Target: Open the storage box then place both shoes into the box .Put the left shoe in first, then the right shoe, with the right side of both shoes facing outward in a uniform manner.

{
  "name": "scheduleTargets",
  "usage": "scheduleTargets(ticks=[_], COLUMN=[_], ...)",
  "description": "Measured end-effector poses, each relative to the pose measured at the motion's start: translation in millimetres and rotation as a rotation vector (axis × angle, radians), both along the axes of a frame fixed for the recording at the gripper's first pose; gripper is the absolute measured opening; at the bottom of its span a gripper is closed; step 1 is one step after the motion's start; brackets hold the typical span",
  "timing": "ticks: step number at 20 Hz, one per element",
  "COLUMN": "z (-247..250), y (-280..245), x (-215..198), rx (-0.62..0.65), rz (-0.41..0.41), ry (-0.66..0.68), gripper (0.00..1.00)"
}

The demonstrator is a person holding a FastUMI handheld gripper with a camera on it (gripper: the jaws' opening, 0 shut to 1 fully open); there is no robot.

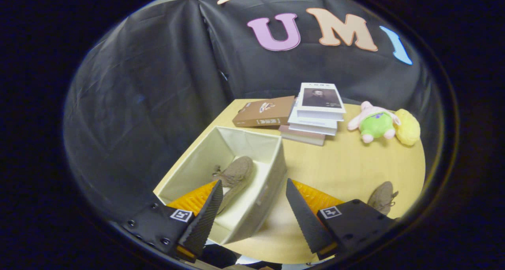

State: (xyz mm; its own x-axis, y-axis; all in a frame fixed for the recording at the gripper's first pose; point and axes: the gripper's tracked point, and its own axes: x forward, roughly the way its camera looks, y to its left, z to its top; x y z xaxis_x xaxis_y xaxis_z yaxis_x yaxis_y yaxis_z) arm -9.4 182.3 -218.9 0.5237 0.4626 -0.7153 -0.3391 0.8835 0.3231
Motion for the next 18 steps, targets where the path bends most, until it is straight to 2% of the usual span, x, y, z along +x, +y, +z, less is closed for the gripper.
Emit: scheduleTargets(ticks=[9,18], z=[-18,-54], y=[-133,-250], x=[7,-14], rx=[-0.145,-0.297], rz=[-0.130,-0.227], ry=[-0.038,-0.010], gripper=[1.00,1.00])
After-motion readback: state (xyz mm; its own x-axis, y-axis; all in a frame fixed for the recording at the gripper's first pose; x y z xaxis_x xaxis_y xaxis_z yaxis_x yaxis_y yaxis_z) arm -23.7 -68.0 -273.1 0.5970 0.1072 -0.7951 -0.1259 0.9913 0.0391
